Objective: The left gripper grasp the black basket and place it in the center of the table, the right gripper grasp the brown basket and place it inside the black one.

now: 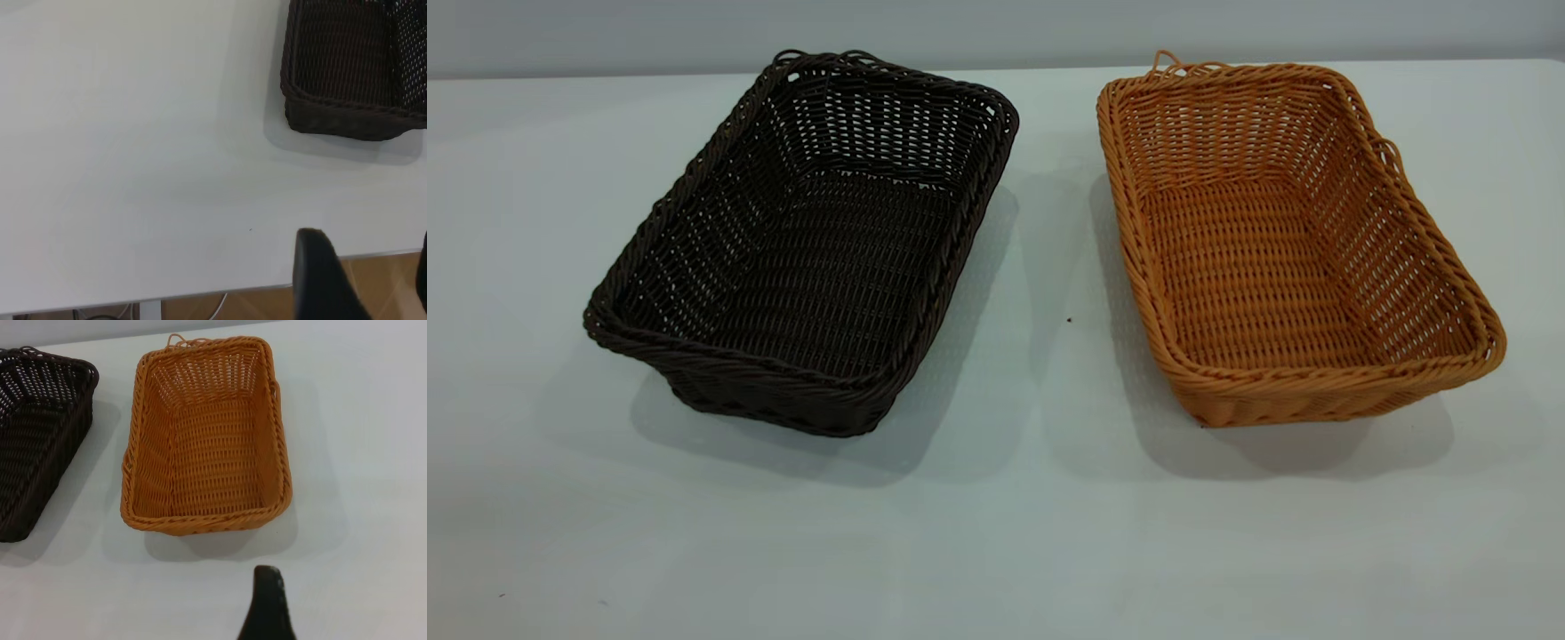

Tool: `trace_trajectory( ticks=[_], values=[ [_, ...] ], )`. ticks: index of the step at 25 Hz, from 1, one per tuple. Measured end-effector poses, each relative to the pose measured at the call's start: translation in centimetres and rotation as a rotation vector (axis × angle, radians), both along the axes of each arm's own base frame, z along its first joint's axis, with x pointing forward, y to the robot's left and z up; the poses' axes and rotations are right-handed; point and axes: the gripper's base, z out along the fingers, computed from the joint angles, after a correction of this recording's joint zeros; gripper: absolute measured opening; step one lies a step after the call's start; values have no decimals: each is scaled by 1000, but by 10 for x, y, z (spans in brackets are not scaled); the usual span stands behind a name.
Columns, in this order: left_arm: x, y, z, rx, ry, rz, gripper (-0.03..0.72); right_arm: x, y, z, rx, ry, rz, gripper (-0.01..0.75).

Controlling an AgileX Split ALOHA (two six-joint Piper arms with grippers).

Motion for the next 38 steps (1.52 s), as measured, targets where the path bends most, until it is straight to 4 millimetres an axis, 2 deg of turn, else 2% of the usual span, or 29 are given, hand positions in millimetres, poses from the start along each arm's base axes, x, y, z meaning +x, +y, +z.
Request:
trace_trajectory(
  ticks=[16, 21, 24, 27, 31, 35, 38],
  values=[
    [0, 0, 0, 0, -6, 0, 317, 0, 0, 0, 1, -1, 1, 502],
    [6, 0, 6, -4, -91, 6, 317, 0, 0, 0, 1, -1, 1, 502],
    [11, 1, 14, -7, -203, 13, 317, 1, 0, 0, 3, 4, 2, 512],
    [17, 1, 24, -26, -320, 30, 317, 14, 3, 1, 6, 92, 19, 542],
    [38, 2, 31, -46, -298, 47, 316, 41, 8, -2, -11, 267, 65, 583],
    [77, 3, 31, -46, -184, 56, 338, 69, 13, -6, -16, 410, 117, 591],
    [108, 4, 25, -37, -83, 57, 402, 91, 19, -11, 32, 466, 147, 589]
  ],
)
